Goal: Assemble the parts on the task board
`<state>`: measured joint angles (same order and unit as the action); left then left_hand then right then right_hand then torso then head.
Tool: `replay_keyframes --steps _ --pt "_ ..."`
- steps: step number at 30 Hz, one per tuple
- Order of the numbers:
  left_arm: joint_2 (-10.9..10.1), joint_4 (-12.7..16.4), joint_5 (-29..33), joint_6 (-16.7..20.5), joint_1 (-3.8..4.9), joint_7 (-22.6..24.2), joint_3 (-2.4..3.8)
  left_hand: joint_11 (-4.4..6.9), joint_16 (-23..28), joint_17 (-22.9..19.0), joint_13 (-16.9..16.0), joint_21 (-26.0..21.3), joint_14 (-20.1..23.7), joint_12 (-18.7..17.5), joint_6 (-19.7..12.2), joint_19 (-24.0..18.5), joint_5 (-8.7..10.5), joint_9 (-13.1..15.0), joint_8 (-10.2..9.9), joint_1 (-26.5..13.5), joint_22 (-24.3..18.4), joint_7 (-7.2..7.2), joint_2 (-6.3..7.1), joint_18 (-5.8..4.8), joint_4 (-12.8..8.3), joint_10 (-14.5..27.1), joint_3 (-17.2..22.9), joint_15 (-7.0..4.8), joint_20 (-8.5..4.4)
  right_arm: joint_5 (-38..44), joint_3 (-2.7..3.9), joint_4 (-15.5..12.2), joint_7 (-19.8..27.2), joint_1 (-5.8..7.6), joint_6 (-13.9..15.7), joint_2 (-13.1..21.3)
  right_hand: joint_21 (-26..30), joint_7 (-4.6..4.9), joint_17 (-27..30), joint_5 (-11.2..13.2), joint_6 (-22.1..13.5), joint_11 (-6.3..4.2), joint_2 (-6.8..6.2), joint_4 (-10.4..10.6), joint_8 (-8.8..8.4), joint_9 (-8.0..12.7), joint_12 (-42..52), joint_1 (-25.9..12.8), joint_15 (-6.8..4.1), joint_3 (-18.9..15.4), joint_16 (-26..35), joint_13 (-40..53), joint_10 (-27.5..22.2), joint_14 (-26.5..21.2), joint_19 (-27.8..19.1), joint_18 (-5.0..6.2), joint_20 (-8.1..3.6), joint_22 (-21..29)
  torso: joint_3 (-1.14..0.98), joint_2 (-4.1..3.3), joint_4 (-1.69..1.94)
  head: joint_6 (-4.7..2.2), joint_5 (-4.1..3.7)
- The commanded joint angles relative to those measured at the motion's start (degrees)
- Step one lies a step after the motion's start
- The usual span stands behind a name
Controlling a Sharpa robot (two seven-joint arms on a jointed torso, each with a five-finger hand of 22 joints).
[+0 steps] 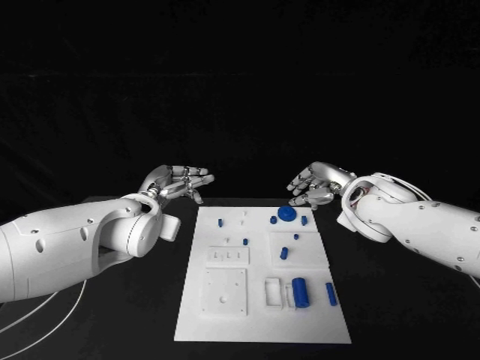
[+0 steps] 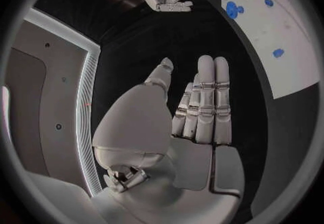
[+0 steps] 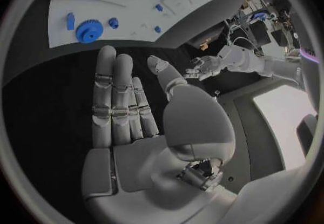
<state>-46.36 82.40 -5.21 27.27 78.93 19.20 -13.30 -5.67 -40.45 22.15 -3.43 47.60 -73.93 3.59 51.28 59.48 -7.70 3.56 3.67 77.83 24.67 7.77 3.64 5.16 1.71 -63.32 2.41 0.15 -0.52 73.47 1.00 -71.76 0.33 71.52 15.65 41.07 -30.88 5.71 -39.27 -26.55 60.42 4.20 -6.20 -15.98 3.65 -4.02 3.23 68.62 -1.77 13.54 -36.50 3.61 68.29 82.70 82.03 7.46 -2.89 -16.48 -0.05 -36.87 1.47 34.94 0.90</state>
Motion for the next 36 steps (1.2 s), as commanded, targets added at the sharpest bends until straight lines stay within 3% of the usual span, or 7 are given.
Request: replay_keyframes --steps 1,6,8,11,30,33,36 --pt "-0.5 1.6 -2.8 -2.2 0.36 -0.4 0.16 0.01 -1.7 -0.1 -0.1 2.2 -0.4 0.0 0.3 -0.4 0.28 0.1 0.1 -0.3 1.6 -0.12 0.52 0.88 -0.3 0.8 0.1 0.00 -0.34 9.3 0.07 0.2 -3.9 0.11 -1.4 -0.6 -8.4 -0.41 -6.8 -0.5 -0.3 -0.09 -1.15 0.2 0.14 -0.1 0.2 -0.9 -0.12 3.3 -5.4 0.0 -0.2 -0.3 -0.7 0.72 -0.42 -7.5 -0.10 -1.33 0.64 -0.31 -0.29" --pt "-1.4 3.4 -3.4 -2.6 0.72 -0.7 0.35 -0.04 -3.3 -0.4 -0.1 4.2 -0.9 -0.1 0.5 -0.5 0.25 0.1 0.1 -0.2 2.9 -0.15 0.69 1.20 -0.2 1.4 0.3 -0.16 -0.46 13.3 0.10 0.2 -6.1 0.16 -1.8 -1.4 -19.5 -0.46 -6.9 -0.4 -0.5 -0.12 -3.09 0.4 -0.01 0.0 0.1 -1.7 -0.17 9.4 -7.4 0.1 -0.2 0.7 -2.5 2.05 -0.38 -20.7 -0.16 -2.26 1.33 -0.59 -0.46" --pt "-1.7 4.1 -3.7 -2.8 0.87 -0.8 0.43 -0.04 -3.8 -0.4 -0.1 4.7 -1.2 0.0 0.7 -0.3 0.24 0.1 0.1 -0.2 3.3 -0.15 0.76 1.28 -0.2 1.7 0.4 -0.26 -0.57 14.8 0.11 0.3 -7.1 0.17 -2.1 -1.7 -23.6 -0.47 -6.3 -0.2 -0.5 -0.25 -3.06 0.4 0.00 0.0 0.1 -1.2 -0.27 11.2 -8.1 0.1 0.4 0.9 -1.4 1.70 -0.46 -26.1 -0.18 -2.59 1.62 -0.80 -0.50" --pt "-2.1 4.9 -4.0 -2.9 1.04 -1.0 0.53 -0.07 -4.7 -0.2 0.0 5.7 -1.9 -0.1 1.0 -0.1 0.24 0.1 0.1 -0.2 3.9 -0.12 0.91 1.42 -0.1 2.2 0.6 -0.42 -0.72 16.6 0.12 0.3 -8.4 0.18 -2.6 -2.1 -25.4 -0.35 -5.0 0.4 0.0 -0.29 -4.07 0.6 -0.02 0.0 0.1 -1.5 -0.39 15.0 -9.2 0.1 0.5 0.8 -1.3 2.02 -0.56 -29.2 -0.26 -2.95 1.84 -0.84 -0.62" --pt "-3.6 8.3 -5.7 -3.1 2.12 -1.4 1.21 -0.25 -13.1 1.6 0.0 9.8 -4.7 -0.1 1.4 1.5 0.22 0.1 0.2 0.4 6.1 -0.25 2.63 2.45 1.9 5.1 1.9 -1.07 -1.32 25.1 0.12 1.2 -13.4 0.16 -4.3 -4.5 -21.9 -0.41 0.0 4.5 2.5 -0.32 -5.00 3.2 -0.01 0.0 0.2 -1.3 -0.44 16.0 -13.1 0.1 0.3 -0.1 0.4 2.68 -0.50 -32.3 -0.41 -5.08 2.87 -1.09 -1.48" --pt "-3.7 8.7 -5.8 -3.1 2.27 -1.4 1.28 -0.30 -13.1 1.5 0.0 9.7 -4.5 -0.2 1.5 1.5 0.25 0.1 0.2 0.4 5.9 -0.26 2.77 2.43 2.1 5.3 1.9 -1.03 -1.26 25.9 0.12 1.5 -13.6 0.15 -4.2 -4.9 -21.5 -0.35 0.4 5.5 2.6 -0.43 -5.01 3.6 0.00 0.0 0.1 -1.1 -0.50 15.7 -13.3 0.1 0.6 -0.2 0.6 2.66 -0.53 -32.7 -0.47 -5.42 3.09 -0.44 -1.69" --pt "-3.8 9.1 -5.8 -3.2 2.48 -1.5 1.32 -0.39 -13.0 1.1 0.0 9.4 -4.4 -0.2 1.4 1.6 0.27 0.1 0.2 0.6 5.6 -0.34 3.15 2.56 2.6 5.5 2.2 -0.87 -1.08 26.5 0.12 1.9 -13.9 0.12 -4.1 -5.2 -21.0 -0.34 0.7 5.9 2.9 -0.55 -5.02 3.8 -0.01 0.0 0.2 -1.0 -0.58 15.7 -13.5 0.1 1.0 -0.2 0.8 2.55 -0.64 -33.1 -0.47 -5.79 3.29 -0.60 -1.89"
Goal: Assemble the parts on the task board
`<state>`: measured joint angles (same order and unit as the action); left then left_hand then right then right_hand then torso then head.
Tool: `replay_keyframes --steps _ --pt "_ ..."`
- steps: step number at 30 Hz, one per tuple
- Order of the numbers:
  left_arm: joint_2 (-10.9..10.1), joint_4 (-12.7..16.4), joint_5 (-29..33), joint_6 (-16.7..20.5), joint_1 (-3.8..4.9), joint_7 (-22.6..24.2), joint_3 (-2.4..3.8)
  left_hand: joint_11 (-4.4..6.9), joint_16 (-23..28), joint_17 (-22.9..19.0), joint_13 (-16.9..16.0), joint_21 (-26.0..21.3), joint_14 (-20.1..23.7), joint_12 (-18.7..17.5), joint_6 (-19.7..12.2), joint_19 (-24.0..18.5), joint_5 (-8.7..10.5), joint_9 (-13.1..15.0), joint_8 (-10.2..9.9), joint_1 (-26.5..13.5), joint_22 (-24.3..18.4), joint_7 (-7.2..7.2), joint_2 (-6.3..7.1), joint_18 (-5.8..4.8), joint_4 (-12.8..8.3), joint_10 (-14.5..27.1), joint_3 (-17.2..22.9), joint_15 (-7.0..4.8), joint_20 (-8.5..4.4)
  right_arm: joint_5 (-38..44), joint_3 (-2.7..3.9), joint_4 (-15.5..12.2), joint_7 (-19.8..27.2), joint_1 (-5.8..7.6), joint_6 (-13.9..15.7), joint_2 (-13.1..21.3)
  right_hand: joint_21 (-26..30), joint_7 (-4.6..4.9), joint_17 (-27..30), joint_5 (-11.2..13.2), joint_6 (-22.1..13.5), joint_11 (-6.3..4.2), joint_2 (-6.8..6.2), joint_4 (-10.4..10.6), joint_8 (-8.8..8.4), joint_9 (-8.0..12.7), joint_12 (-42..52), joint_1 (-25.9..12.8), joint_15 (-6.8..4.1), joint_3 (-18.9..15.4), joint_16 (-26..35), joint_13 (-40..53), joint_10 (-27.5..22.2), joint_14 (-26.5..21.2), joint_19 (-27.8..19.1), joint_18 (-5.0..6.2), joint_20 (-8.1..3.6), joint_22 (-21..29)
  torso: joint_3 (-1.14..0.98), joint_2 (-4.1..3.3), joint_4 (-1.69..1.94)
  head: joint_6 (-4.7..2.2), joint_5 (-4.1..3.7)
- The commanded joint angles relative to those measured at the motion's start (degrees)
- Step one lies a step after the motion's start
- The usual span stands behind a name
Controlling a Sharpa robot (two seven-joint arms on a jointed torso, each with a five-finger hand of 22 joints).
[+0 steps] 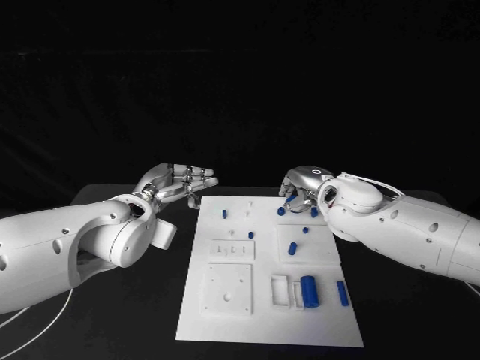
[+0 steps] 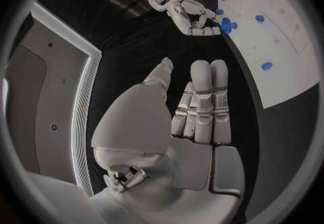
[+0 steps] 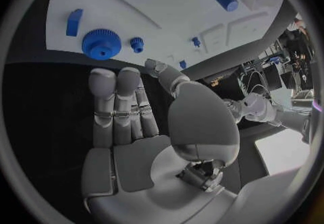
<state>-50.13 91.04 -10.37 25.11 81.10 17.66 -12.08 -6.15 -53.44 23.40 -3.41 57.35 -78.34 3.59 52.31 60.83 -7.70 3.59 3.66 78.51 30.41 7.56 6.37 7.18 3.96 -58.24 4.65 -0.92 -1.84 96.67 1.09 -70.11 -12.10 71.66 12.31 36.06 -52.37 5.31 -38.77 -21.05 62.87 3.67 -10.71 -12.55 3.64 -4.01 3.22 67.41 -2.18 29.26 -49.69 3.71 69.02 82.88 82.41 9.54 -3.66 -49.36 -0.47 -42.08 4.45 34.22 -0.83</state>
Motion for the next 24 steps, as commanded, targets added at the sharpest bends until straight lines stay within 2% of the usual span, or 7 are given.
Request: replay_keyframes --steps 1,6,9,16,20,24 --pt "-0.1 0.6 -0.7 -1.1 0.37 0.1 0.11 0.09 0.0 -0.2 -0.1 -0.3 0.0 -0.2 0.3 0.2 0.27 0.1 0.2 0.0 -0.1 -0.12 0.41 0.54 0.4 0.4 -0.1 0.20 0.24 3.5 0.02 0.4 -1.6 -0.03 -0.7 -0.3 0.5 0.06 0.2 0.4 0.4 -0.03 -0.50 0.4 -0.01 0.0 0.2 0.2 -0.16 0.0 -0.3 0.0 0.3 -0.4 0.4 0.48 0.12 -0.2 -0.05 -0.76 0.38 0.00 -0.23" --pt "-0.2 1.0 -0.7 -1.1 0.58 0.0 0.15 0.05 -0.2 -0.2 -0.1 -0.3 0.0 -0.2 0.3 0.2 0.31 0.1 0.2 0.1 -0.2 -0.14 0.44 0.54 0.5 0.4 -0.1 0.25 0.24 4.2 0.02 0.7 -1.8 -0.08 -0.6 -0.7 1.3 0.16 0.6 0.7 0.9 -0.12 -0.61 0.6 0.00 0.0 0.2 0.4 -0.23 0.4 -0.7 0.0 0.7 -0.5 0.7 0.39 0.05 -1.3 -0.07 -1.31 0.47 0.11 0.06" --pt "-0.1 1.0 -0.7 -1.2 0.65 0.0 0.17 0.02 -0.2 -0.2 -0.1 -0.3 0.0 -0.2 0.3 0.2 0.33 0.1 0.2 0.1 -0.2 -0.13 0.45 0.55 0.6 0.5 -0.1 0.32 0.27 4.4 0.00 0.9 -1.9 -0.20 -0.9 -1.1 1.4 0.17 0.7 1.0 1.2 -0.34 -0.48 0.6 0.03 0.0 0.2 0.5 -0.38 0.7 -0.7 0.1 1.4 -0.5 0.8 0.28 -0.07 -1.8 -0.02 -1.57 0.53 0.03 -0.14" --pt "-0.1 0.9 -1.3 -1.2 0.70 -0.1 0.19 -0.03 -0.6 -0.3 -0.1 -0.2 -0.1 -0.2 -0.6 0.3 0.33 0.0 0.1 0.2 -0.2 0.03 0.36 0.75 0.5 -0.1 -0.2 0.54 0.48 4.7 0.00 1.5 -2.1 -0.54 -2.1 -1.5 2.2 0.23 1.0 1.4 1.7 -0.46 -0.44 0.7 0.00 0.0 0.2 0.4 -0.46 0.8 -0.9 0.1 1.9 -0.5 1.0 0.05 -0.20 -2.9 -0.05 -1.98 0.61 -0.54 -0.12" --pt "-0.2 0.9 -1.4 -1.2 0.71 -0.1 0.19 -0.05 -0.7 -0.3 -0.1 -0.2 -0.1 -0.2 -0.9 0.3 0.34 0.0 0.1 0.2 -0.2 0.07 0.36 0.80 0.5 -0.1 -0.2 0.56 0.51 4.7 -0.01 1.6 -2.0 -0.72 -2.7 -1.5 3.0 0.25 1.1 1.4 1.7 -0.50 -0.47 0.9 0.00 0.0 0.2 0.4 -0.49 0.5 -0.9 0.1 2.1 -0.5 1.2 -0.03 -0.23 -3.8 -0.03 -2.11 0.56 -0.22 0.17" --pt "-0.2 0.8 -1.5 -1.2 0.73 -0.1 0.20 -0.04 -0.9 -0.2 -0.1 -0.1 -0.1 -0.2 -1.0 0.3 0.37 0.0 0.1 0.2 -0.2 0.05 0.34 0.83 0.4 -0.2 -0.2 0.56 0.54 4.7 -0.01 1.5 -2.0 -0.84 -3.3 -1.5 3.4 0.30 1.2 1.4 2.4 -0.69 -0.27 0.8 0.02 -0.1 0.2 0.6 -0.62 0.5 -0.9 0.1 2.9 -0.6 1.4 -0.11 -0.34 -4.6 -0.04 -2.22 0.53 0.00 0.07"
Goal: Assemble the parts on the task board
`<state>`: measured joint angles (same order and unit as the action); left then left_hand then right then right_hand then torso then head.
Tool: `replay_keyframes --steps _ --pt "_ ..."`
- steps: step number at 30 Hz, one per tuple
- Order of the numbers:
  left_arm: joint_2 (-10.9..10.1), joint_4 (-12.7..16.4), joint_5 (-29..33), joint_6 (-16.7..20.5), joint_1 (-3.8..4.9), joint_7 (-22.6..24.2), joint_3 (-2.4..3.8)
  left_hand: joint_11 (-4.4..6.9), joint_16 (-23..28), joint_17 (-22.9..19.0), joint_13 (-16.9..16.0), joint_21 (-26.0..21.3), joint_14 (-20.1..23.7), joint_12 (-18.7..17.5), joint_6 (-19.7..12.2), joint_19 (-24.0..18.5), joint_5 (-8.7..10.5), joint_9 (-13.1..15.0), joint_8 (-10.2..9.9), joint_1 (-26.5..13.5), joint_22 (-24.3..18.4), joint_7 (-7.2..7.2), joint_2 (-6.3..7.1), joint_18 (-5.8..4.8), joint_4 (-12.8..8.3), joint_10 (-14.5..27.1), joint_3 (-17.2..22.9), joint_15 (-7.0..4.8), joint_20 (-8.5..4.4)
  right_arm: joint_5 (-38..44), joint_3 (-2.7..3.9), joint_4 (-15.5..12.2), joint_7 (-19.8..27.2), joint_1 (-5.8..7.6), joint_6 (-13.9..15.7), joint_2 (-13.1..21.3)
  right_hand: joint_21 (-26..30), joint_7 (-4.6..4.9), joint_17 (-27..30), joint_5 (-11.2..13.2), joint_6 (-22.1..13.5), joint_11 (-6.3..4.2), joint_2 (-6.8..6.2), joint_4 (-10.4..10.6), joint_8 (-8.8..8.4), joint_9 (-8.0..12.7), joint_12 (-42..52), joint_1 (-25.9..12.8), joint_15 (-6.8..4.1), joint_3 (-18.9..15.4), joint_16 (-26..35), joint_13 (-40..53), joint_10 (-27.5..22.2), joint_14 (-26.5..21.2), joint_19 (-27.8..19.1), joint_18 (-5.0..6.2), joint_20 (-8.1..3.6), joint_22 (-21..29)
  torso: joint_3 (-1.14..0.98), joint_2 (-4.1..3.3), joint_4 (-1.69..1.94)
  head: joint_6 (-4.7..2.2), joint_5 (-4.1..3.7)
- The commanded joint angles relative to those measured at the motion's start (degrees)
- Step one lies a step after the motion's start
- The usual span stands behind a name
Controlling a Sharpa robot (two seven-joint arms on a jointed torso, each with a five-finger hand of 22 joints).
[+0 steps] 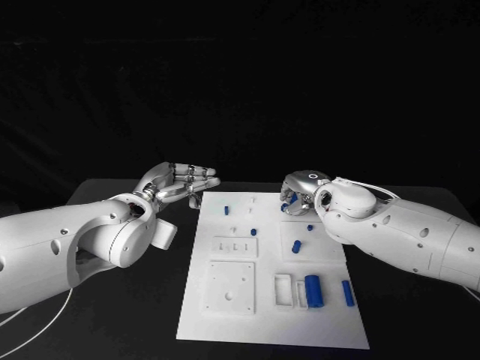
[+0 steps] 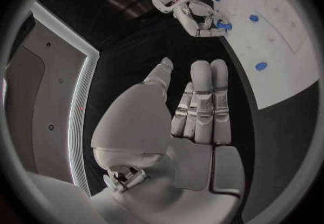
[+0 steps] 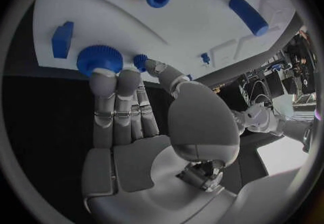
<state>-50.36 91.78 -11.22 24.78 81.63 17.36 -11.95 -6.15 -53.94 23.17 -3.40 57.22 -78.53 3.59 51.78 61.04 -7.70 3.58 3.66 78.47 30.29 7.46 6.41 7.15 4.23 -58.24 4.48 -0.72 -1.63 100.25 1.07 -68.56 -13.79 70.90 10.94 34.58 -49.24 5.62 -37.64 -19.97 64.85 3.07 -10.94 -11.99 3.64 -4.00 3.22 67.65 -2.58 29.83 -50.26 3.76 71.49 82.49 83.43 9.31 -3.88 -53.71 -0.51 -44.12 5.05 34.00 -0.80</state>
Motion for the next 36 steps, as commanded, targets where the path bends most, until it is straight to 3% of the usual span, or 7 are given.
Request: replay_keyframes --steps 1,10,22,28,36 --pt "0.0 0.0 -0.6 -0.8 0.21 0.2 0.08 -0.05 -0.5 0.0 -0.1 0.0 0.0 -0.2 -0.4 0.1 0.38 0.0 0.1 0.2 -0.1 0.15 0.25 0.87 0.1 -0.2 -0.1 0.37 0.34 1.1 0.02 0.0 -0.3 -0.12 -2.1 0.0 0.4 -0.01 0.0 0.3 0.5 -0.12 0.02 0.2 0.01 -0.1 0.2 0.4 -0.25 -0.1 -0.4 0.1 0.6 -0.2 0.4 0.08 -0.15 -0.4 0.01 -0.20 -0.07 0.24 0.06" --pt "0.1 -0.3 -0.7 -1.0 0.23 0.1 0.08 -0.05 -0.9 0.1 -0.1 0.0 0.1 -0.2 -0.5 0.1 0.46 0.0 0.1 0.2 -0.1 0.15 0.17 0.91 0.1 -0.3 -0.1 0.41 0.38 1.1 0.02 -0.1 0.1 -0.33 -2.2 -0.1 0.9 -0.03 0.0 0.7 1.7 -0.45 0.67 0.1 0.03 -0.1 0.2 0.6 -0.42 -0.1 -0.4 0.1 1.8 -0.2 0.6 -0.20 -0.32 -1.8 -0.02 -0.42 -0.05 0.20 -0.12" --pt "0.1 -0.4 -0.7 -1.2 0.25 -0.2 0.08 -0.06 -1.5 0.2 -0.1 0.1 0.1 -0.2 -0.2 0.0 0.64 0.0 0.1 0.1 -0.2 0.22 -0.04 0.94 -0.1 -0.4 -0.2 0.45 0.43 0.0 0.02 -0.2 0.5 -0.41 -1.1 -0.2 0.9 -0.70 -0.1 4.6 4.4 -1.42 2.77 0.4 0.09 -0.4 0.2 1.3 -0.97 1.4 -0.6 0.4 4.4 -0.2 0.9 -0.69 -0.79 -3.3 0.01 -0.50 -0.01 0.29 -0.15" --pt "0.1 -0.5 -0.7 -1.3 0.25 -0.4 0.08 -0.06 -1.7 0.2 -0.1 0.2 0.1 -0.2 0.0 0.0 0.69 0.0 0.1 0.2 -0.2 0.21 -0.11 0.95 -0.2 -0.4 -0.2 0.46 0.45 -0.3 0.02 -0.3 0.1 -0.42 1.3 -0.2 1.1 -1.23 -0.1 6.7 7.1 -2.25 4.59 -0.2 0.18 -0.9 0.3 2.4 -1.52 3.1 -0.5 0.9 6.8 -0.2 1.0 -1.13 -1.32 -3.9 0.03 -0.58 -0.01 0.08 -0.04" --pt "0.1 -0.9 -0.7 -1.4 0.26 -0.5 0.08 -0.06 -2.0 0.2 -0.1 0.2 0.1 -0.2 -0.1 -0.1 0.77 0.0 0.1 0.2 -0.2 0.28 -0.15 0.95 -0.3 -0.4 -0.2 0.46 0.45 0.2 0.14 -1.6 -1.4 -0.38 5.9 0.0 1.8 -1.55 0.0 7.2 8.4 -2.62 4.51 -1.3 0.07 -1.6 0.3 1.7 -1.87 5.0 -0.1 1.5 8.1 -0.1 1.2 -1.73 -1.82 -5.3 0.09 -0.55 0.04 -0.38 0.44"
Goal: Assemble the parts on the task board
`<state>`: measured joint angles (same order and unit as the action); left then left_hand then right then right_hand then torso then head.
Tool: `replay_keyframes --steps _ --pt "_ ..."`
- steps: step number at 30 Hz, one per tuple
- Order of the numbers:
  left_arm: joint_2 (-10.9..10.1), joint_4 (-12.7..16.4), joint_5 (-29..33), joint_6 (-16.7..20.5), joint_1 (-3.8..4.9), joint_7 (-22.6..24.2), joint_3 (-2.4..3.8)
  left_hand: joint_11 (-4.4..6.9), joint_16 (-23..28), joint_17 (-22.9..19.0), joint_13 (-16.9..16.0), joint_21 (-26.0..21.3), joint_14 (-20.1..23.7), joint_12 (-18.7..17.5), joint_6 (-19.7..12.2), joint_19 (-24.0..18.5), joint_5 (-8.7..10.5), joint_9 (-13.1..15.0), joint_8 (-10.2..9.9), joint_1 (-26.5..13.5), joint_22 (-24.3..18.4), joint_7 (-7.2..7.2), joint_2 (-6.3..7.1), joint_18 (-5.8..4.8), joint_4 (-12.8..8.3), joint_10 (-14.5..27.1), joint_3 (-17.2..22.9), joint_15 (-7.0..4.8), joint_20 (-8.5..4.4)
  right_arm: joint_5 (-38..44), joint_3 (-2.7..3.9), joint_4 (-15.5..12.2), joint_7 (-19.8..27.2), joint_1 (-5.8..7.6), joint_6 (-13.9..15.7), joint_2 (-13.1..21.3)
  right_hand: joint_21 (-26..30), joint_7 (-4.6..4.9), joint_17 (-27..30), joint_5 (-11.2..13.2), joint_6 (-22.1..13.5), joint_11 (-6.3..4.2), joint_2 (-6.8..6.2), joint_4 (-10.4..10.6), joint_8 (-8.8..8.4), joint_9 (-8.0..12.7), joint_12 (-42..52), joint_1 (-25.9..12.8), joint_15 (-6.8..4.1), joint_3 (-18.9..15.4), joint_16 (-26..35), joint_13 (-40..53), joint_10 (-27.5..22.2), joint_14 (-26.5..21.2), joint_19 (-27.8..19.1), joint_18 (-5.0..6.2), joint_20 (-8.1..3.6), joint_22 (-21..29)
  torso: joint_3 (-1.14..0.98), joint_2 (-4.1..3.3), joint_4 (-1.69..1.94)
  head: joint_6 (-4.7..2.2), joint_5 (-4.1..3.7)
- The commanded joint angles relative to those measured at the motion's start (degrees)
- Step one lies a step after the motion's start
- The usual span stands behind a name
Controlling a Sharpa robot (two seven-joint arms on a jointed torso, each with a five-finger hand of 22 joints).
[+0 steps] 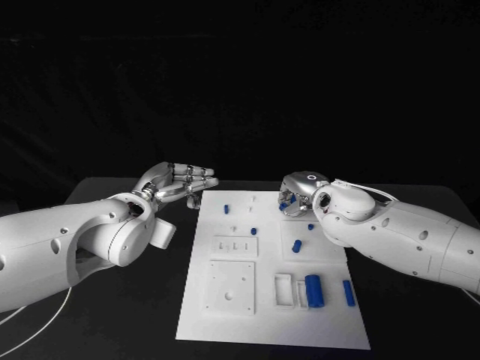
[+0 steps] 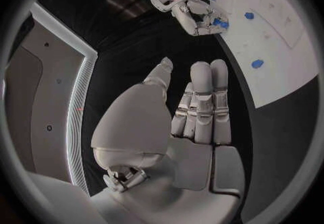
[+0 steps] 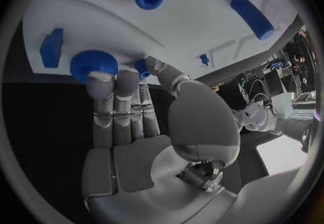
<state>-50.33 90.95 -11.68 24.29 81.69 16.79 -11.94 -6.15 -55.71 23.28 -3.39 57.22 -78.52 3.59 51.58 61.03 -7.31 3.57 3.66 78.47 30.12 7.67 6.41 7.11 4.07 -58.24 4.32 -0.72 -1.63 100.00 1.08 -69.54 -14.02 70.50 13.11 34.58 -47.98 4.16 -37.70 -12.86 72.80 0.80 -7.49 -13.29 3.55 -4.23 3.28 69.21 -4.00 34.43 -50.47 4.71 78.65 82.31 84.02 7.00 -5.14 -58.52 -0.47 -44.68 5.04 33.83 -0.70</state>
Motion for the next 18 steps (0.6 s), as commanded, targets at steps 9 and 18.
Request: replay_keyframes --steps 9,18 --pt "0.3 -0.4 -0.3 -0.8 0.21 0.3 0.07 0.01 -0.6 0.0 -0.1 0.2 0.1 -0.2 0.6 -0.1 0.36 0.1 0.1 0.2 -0.1 -0.03 -0.29 0.96 -0.4 -0.5 -0.1 0.38 0.39 1.4 1.42 -0.3 -2.7 0.12 6.1 -1.7 0.7 -0.13 0.0 0.3 0.6 -0.39 0.95 -0.1 0.16 -1.5 0.2 0.2 -0.47 0.6 0.1 0.6 1.1 0.2 0.7 0.50 -0.61 -0.9 0.11 -0.19 0.19 -0.62 0.45" --pt "0.9 -0.5 -0.3 -0.6 0.21 0.4 0.07 -0.26 -0.9 0.0 -0.1 0.2 0.1 -0.1 0.2 -0.1 0.34 0.0 0.1 0.1 -0.2 0.69 -0.26 1.02 -0.6 -0.8 -0.2 0.72 0.58 1.7 1.79 1.2 -2.7 0.34 7.0 -3.9 1.4 -0.12 -0.1 0.4 0.6 -0.37 0.93 -0.2 0.15 -1.4 0.2 0.2 -0.46 0.6 0.2 0.4 1.0 0.2 0.9 0.40 -0.60 -1.8 0.22 -0.40 0.53 -0.92 0.53"
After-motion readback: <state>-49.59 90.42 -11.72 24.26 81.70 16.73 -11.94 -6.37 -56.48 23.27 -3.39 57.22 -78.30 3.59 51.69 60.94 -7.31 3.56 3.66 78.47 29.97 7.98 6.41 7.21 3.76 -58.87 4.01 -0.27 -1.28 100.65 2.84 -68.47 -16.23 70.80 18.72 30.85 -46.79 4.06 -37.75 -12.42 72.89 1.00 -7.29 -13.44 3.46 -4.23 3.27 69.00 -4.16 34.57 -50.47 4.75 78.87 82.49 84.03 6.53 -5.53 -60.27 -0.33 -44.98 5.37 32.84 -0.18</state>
